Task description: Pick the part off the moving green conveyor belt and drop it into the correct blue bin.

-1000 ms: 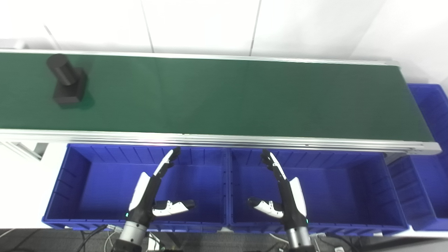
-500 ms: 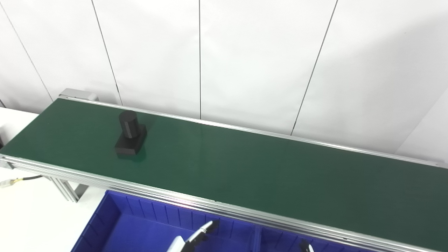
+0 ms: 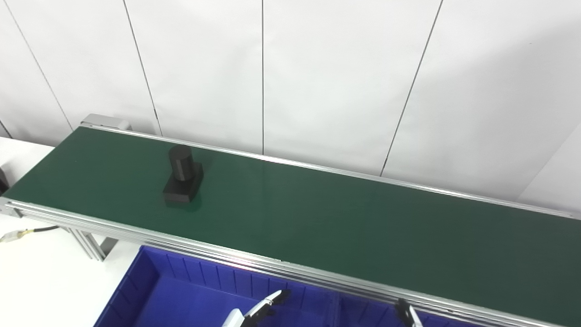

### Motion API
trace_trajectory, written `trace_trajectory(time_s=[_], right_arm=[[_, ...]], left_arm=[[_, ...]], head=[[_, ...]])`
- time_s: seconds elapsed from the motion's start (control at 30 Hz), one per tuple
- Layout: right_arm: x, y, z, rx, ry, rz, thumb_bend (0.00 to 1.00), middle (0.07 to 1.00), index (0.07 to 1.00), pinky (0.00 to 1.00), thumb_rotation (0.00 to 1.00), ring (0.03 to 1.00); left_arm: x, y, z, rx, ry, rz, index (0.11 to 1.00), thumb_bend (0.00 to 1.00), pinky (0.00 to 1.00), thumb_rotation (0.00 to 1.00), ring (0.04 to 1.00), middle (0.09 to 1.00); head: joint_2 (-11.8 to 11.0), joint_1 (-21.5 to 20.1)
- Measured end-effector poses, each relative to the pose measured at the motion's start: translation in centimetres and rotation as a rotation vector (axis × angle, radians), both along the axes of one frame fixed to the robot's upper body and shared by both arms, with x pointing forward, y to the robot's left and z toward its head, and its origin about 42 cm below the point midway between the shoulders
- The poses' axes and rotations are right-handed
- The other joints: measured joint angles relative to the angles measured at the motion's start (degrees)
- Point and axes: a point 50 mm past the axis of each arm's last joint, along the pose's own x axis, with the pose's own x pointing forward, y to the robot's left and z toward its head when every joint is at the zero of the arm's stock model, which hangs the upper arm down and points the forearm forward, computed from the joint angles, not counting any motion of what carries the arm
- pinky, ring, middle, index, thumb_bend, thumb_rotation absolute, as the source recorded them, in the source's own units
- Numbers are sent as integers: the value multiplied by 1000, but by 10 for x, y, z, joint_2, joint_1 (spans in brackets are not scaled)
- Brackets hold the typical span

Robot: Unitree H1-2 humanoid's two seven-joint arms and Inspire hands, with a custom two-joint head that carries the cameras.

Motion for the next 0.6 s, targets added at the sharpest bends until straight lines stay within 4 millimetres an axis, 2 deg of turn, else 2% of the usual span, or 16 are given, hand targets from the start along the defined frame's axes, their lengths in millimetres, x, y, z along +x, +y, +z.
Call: trace_trajectory(time_s=[0.17, 0.3, 0.43, 0.6], right_arm=[[24, 6, 36, 55, -121, 37, 997, 900, 934, 917, 790, 895], [43, 7, 63, 84, -177, 83, 1000, 897, 942, 925, 758, 891], [61, 9, 79, 62, -201, 149, 952, 878, 927, 829, 726, 860], [88, 7, 109, 35, -252, 219, 907, 891, 930, 829, 664, 880]], left_arm=[[0, 1, 0, 2, 0, -1, 894, 1000, 787, 635, 868, 894], [0, 1, 1, 0, -2, -3, 892, 1000, 782, 626, 865, 890], [1, 1, 1, 2, -9, -4, 893, 1000, 776, 642, 861, 889], [3, 1, 2, 3, -13, -4, 890, 997, 776, 640, 858, 886]], head=[[0, -2], [-1, -2], [-2, -3], [1, -9]])
